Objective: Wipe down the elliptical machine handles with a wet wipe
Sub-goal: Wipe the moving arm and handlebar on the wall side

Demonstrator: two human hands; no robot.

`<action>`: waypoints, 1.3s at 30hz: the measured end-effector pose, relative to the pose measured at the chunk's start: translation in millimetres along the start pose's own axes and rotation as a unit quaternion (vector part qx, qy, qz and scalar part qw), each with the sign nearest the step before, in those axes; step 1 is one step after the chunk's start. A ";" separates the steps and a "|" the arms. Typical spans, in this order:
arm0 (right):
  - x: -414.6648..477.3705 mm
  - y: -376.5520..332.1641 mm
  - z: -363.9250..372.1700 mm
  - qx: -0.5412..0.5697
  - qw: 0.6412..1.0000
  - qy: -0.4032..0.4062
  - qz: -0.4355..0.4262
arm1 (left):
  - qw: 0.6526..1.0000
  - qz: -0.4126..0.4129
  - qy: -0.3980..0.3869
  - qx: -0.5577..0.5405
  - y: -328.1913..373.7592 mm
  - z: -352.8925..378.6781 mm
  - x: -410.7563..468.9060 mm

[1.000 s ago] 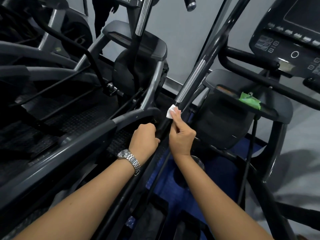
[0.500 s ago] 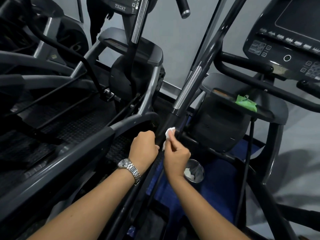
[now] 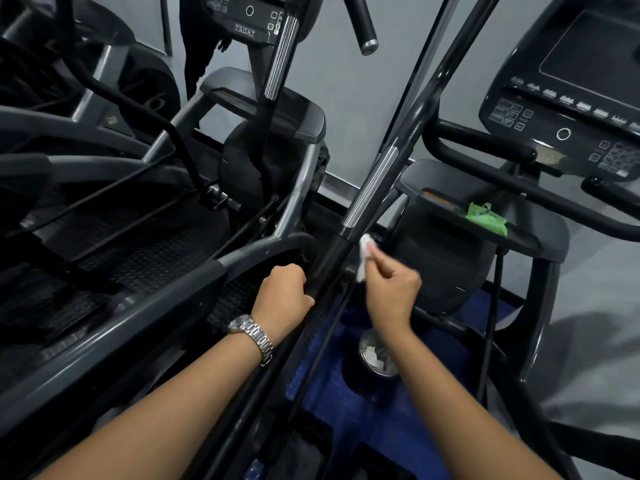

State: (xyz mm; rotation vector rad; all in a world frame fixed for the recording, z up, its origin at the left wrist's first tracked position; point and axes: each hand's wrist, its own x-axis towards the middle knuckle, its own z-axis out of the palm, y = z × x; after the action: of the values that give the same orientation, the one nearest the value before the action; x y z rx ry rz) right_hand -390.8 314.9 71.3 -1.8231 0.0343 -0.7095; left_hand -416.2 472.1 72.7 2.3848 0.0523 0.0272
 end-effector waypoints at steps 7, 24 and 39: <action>31.5 -2.2 -0.1 -0.240 0.883 -0.138 -0.378 | 0.997 0.031 0.062 -0.028 21.3 3.4 12.5; 83.2 -17.6 9.4 -0.278 0.861 -0.109 -0.411 | 0.999 0.016 0.035 0.021 29.0 1.1 19.9; 62.3 -9.5 8.5 -0.329 0.812 -0.179 -0.447 | 0.998 0.022 0.050 0.022 29.0 2.8 18.5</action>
State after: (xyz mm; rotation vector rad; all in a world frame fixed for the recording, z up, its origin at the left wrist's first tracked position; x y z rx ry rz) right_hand -338.7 303.4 105.9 -2.6284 -1.0097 -1.0572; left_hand -396.8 449.9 90.7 2.4274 0.0482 0.1667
